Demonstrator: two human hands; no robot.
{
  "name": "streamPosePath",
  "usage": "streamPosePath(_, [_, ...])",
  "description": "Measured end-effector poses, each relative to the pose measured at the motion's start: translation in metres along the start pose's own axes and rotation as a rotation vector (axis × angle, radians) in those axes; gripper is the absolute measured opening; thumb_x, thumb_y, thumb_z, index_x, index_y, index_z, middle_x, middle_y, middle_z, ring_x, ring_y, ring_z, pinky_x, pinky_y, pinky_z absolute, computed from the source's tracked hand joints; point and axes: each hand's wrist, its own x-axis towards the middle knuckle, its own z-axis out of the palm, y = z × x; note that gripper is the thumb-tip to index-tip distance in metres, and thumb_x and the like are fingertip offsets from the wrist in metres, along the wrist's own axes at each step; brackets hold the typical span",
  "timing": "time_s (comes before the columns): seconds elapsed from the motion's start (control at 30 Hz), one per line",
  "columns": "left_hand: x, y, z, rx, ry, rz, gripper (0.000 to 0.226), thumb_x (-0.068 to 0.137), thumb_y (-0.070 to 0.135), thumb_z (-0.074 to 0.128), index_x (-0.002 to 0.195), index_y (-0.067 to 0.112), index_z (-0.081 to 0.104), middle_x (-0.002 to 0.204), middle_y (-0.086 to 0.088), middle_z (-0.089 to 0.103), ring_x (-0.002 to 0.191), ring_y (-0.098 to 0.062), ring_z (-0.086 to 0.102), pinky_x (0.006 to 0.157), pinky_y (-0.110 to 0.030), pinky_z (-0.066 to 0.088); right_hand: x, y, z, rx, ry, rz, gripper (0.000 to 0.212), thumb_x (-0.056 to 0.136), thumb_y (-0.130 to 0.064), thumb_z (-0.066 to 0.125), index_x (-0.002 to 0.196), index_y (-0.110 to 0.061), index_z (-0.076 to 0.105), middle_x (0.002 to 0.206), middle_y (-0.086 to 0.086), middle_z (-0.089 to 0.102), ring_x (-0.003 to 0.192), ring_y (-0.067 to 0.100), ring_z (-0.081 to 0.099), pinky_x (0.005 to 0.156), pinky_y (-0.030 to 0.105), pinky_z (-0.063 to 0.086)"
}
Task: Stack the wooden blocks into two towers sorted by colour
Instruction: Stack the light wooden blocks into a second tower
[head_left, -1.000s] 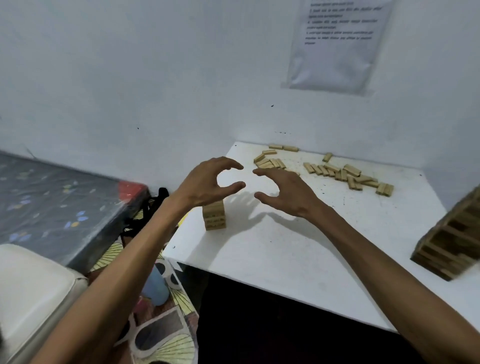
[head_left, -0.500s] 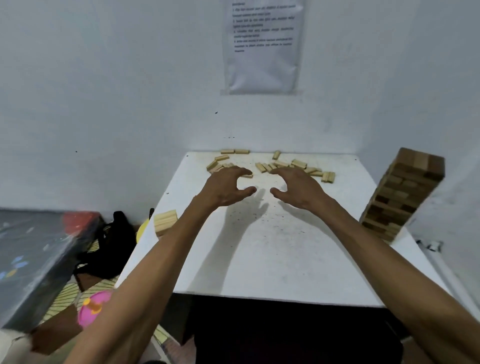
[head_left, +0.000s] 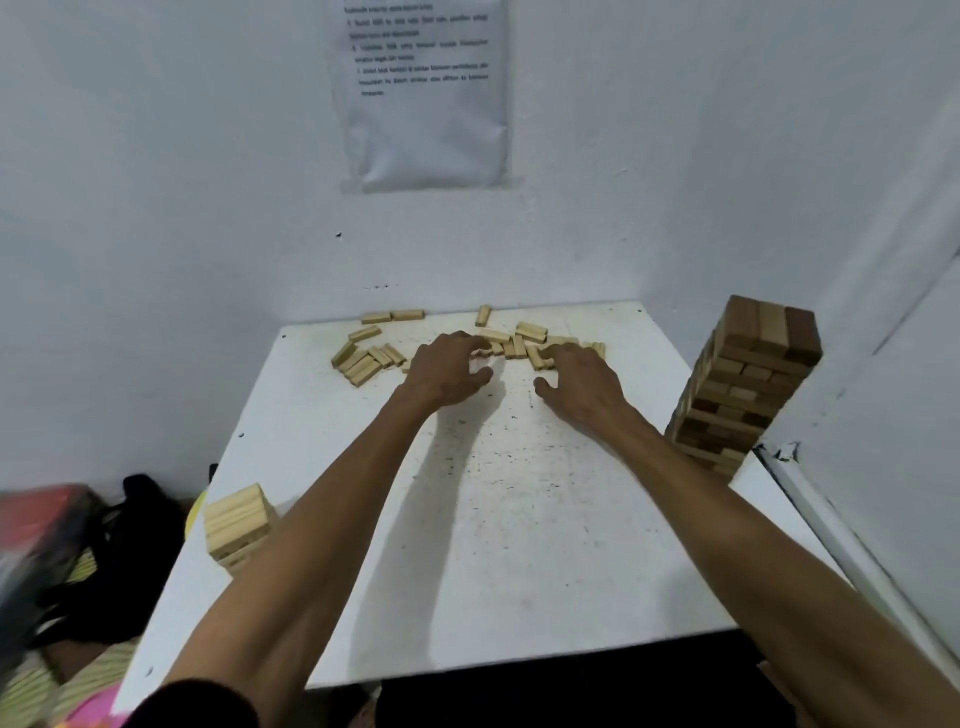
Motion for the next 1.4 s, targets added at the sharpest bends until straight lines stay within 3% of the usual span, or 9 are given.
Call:
streamPosePath(0.17, [0.039,0.001,0.013,-0.004,0.044,-0.070,0.041,0.098,0.043,0.062,0.137,0.030,0.064,0.145,-0.001,0.060,0.133,-0.027,0.053,0.106,-0.048,0.044,0.015,0.001,0.019,0.018,0.071,0.093,0.046,0.100,-0.043,0.060,0.137,-0.016,0.058,0.137,0.010,0.057,0.128,0.033,0.049,0.089,0.039,0.046])
streamPosePath(0.3, [0.058,0.005,0.027,0.004,0.102,-0.133,0.043,0.099,0.053,0.056,0.134,0.029,0.068,0.141,-0.007,0.060,0.133,-0.031,0.051,0.106,-0.049,0.040,0.028,0.003,0.033,0.005,0.146,0.121,0.041,0.097,-0.047,0.063,0.124,-0.016,0.064,0.127,0.010,0.061,0.120,0.033,0.051,0.083,0.040,0.046])
streamPosePath(0.53, [0.077,0.016,0.044,0.056,0.175,-0.277,0.053,0.095,0.068,0.053,0.121,0.026,0.073,0.125,-0.006,0.067,0.125,-0.032,0.052,0.102,-0.048,0.035,0.038,0.004,0.046,0.047,0.279,0.137,0.027,0.099,-0.034,0.063,0.116,-0.015,0.070,0.115,0.011,0.065,0.111,0.032,0.054,0.075,0.039,0.047])
streamPosePath(0.67, [0.078,0.022,0.050,0.062,0.227,-0.319,0.042,0.093,0.062,0.060,0.114,0.028,0.075,0.113,-0.003,0.070,0.116,-0.032,0.056,0.101,-0.048,0.033,0.036,0.007,0.050,0.087,0.315,0.138,0.023,0.093,-0.026,0.066,0.112,-0.013,0.071,0.110,0.011,0.066,0.106,0.031,0.053,0.071,0.037,0.044])
streamPosePath(0.83, [0.072,0.023,0.054,-0.118,0.266,-0.301,0.038,0.089,0.052,0.066,0.117,0.028,0.074,0.115,-0.001,0.072,0.118,-0.028,0.057,0.101,-0.045,0.032,0.029,0.008,0.047,0.163,0.323,0.150,0.023,0.089,-0.028,0.068,0.108,-0.016,0.071,0.109,0.006,0.065,0.104,0.028,0.053,0.068,0.034,0.044])
streamPosePath(1.0, [0.043,0.017,0.056,-0.301,0.354,-0.227,0.033,0.079,0.050,0.070,0.102,0.029,0.078,0.108,0.009,0.076,0.113,-0.021,0.062,0.095,-0.042,0.034,0.006,0.006,0.040,0.200,0.339,0.131,0.024,0.086,-0.031,0.071,0.106,-0.018,0.070,0.106,0.004,0.066,0.103,0.026,0.054,0.066,0.032,0.039])
streamPosePath(1.17, [-0.015,0.007,0.054,-0.281,0.368,-0.170,0.035,0.076,0.051,0.055,0.094,0.033,0.078,0.098,0.014,0.075,0.102,-0.017,0.065,0.089,-0.045,0.051,-0.035,0.002,0.036,0.230,0.333,0.061,0.026,0.083,-0.029,0.074,0.106,-0.016,0.072,0.101,0.004,0.067,0.098,0.026,0.055,0.066,0.034,0.043])
streamPosePath(1.4, [-0.109,0.008,0.050,-0.313,0.397,-0.132,0.019,0.079,0.049,0.062,0.086,0.035,0.073,0.093,0.019,0.072,0.098,-0.013,0.062,0.084,-0.045,0.050,-0.093,-0.013,0.029,0.300,0.317,-0.053,0.026,0.080,-0.027,0.076,0.104,-0.018,0.072,0.098,-0.001,0.069,0.095,0.022,0.055,0.068,0.036,0.048])
